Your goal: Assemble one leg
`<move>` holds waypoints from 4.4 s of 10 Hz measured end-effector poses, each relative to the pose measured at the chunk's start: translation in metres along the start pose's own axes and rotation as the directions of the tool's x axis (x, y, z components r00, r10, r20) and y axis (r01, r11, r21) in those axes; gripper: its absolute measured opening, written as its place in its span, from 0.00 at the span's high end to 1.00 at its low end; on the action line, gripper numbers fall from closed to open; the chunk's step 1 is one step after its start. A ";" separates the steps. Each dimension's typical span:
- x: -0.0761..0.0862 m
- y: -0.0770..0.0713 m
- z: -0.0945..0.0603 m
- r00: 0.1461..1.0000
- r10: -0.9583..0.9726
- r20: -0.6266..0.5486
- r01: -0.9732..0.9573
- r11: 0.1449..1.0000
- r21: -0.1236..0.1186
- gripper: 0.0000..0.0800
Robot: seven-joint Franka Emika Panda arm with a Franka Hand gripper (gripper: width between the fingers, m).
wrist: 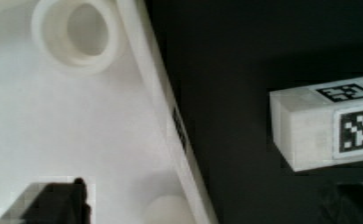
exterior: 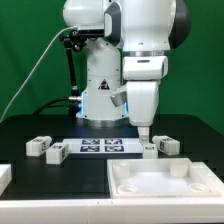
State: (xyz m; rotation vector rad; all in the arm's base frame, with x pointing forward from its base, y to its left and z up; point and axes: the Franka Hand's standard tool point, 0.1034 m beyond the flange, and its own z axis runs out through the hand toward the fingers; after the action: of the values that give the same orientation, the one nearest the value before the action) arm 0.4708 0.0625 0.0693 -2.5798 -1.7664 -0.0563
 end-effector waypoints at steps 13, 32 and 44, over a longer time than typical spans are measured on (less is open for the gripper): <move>0.043 -0.071 0.009 0.627 0.777 0.052 -0.779 0.626 0.047 0.19; 0.024 -0.164 0.055 0.383 0.323 0.865 -0.744 0.663 0.081 0.19; 0.026 -0.163 0.053 0.383 0.320 0.866 -0.745 0.662 0.085 0.64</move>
Offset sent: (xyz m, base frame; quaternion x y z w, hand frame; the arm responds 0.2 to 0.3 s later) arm -0.0272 0.0302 0.0018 0.0012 -0.0077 0.2309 0.9729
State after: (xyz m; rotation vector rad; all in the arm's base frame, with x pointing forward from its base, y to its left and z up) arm 0.3289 0.1471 0.0156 -2.7499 -0.5865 1.5781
